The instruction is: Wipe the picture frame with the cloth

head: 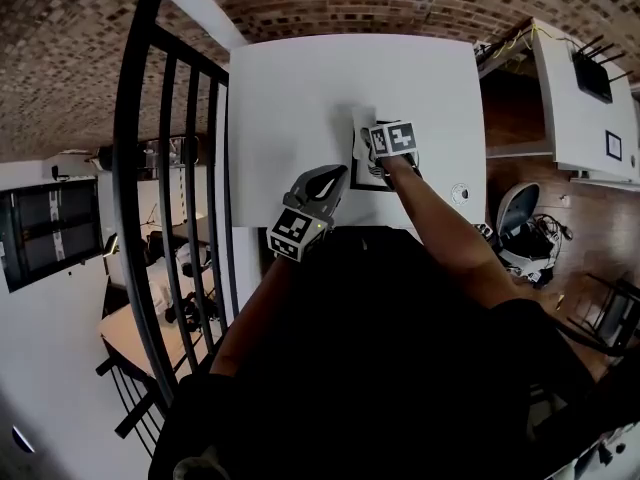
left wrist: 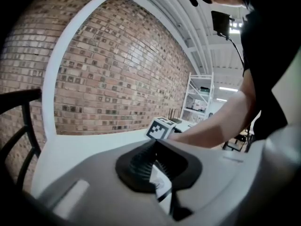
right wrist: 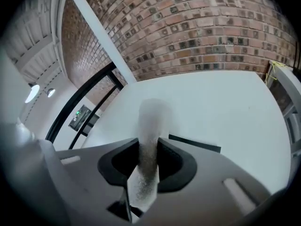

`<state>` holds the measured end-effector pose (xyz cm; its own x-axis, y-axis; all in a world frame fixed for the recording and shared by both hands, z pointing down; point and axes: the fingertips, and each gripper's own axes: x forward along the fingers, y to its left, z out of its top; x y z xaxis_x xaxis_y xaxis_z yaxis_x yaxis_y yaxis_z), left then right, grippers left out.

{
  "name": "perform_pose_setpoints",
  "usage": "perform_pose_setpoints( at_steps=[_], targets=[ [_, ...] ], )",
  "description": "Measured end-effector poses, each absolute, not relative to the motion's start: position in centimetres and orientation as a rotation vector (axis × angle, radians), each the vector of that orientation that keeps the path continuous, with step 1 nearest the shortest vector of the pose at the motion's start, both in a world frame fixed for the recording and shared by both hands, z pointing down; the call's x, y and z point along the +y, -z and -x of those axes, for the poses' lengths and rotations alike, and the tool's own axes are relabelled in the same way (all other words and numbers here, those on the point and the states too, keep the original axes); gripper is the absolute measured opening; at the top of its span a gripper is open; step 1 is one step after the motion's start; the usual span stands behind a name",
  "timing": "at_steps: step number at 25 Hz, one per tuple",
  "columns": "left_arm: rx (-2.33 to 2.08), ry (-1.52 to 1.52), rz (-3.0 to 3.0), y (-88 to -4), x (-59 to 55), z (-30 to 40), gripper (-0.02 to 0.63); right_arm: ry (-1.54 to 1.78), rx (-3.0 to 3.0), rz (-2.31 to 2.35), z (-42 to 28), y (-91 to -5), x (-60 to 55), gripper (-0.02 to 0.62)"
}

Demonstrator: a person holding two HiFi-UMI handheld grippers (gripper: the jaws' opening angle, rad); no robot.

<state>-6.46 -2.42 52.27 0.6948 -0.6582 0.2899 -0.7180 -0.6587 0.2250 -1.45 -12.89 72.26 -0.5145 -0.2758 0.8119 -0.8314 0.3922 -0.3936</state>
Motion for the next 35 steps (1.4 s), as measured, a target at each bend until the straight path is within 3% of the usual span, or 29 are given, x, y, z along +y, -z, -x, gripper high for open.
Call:
perform_pose_setpoints(
  at_steps=[24, 35],
  targets=[
    [-1.062, -0.282, -2.508, -54.1, -2.4, 7.1, -0.002, -1.18, -1.971, -0.637, 2.2, -73.2, 0.4, 0.098],
    [-1.079, -0.299, -2.522, -54.4, -2.6, 7.1, -0.002, -1.083, -1.978, -0.948, -2.9, -71.8, -11.2, 0.098]
  ],
)
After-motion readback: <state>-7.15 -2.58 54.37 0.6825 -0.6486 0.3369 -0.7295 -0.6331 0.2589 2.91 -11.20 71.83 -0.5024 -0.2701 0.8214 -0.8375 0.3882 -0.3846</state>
